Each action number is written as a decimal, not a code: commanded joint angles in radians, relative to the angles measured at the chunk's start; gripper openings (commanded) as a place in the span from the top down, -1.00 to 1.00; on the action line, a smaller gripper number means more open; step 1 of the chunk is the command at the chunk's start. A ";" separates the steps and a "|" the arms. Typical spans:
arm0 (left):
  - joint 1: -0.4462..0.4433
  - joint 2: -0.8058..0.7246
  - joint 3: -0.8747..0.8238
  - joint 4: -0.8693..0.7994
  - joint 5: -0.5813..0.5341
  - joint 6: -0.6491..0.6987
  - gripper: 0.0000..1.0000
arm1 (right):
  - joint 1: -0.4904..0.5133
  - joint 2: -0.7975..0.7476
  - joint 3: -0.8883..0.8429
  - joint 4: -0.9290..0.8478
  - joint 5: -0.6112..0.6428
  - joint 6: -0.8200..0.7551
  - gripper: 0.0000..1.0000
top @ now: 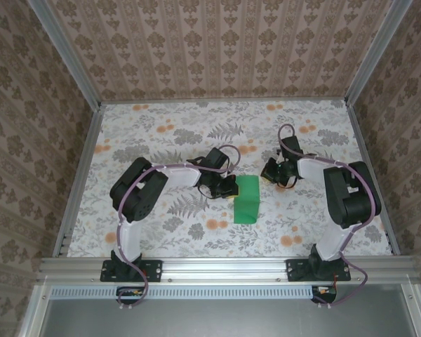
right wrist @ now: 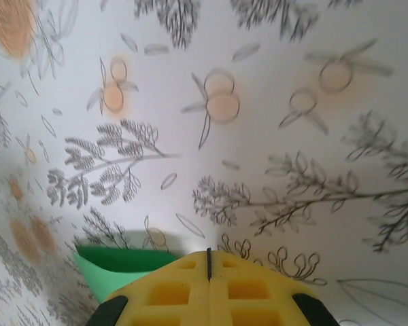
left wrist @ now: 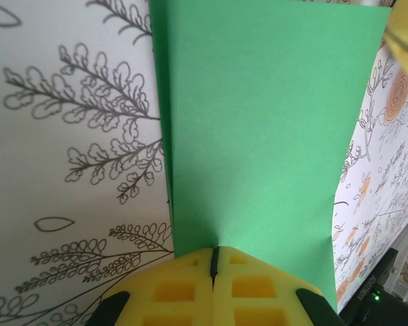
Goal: Fold a paper plane with a square sheet of paper (pick it up from the middle)
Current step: Fold the square sheet of paper in half at the center of the table.
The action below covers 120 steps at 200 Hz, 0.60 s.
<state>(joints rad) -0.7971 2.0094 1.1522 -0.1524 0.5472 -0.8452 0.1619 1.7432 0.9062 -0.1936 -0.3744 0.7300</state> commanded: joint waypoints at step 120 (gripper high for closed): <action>-0.030 0.135 -0.072 -0.285 -0.128 -0.011 1.00 | 0.192 -0.289 -0.316 -0.091 -0.131 0.014 0.92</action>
<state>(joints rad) -0.7971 2.0098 1.1610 -0.1642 0.5468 -0.8452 0.3508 1.4857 0.6186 -0.2691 -0.4824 0.7246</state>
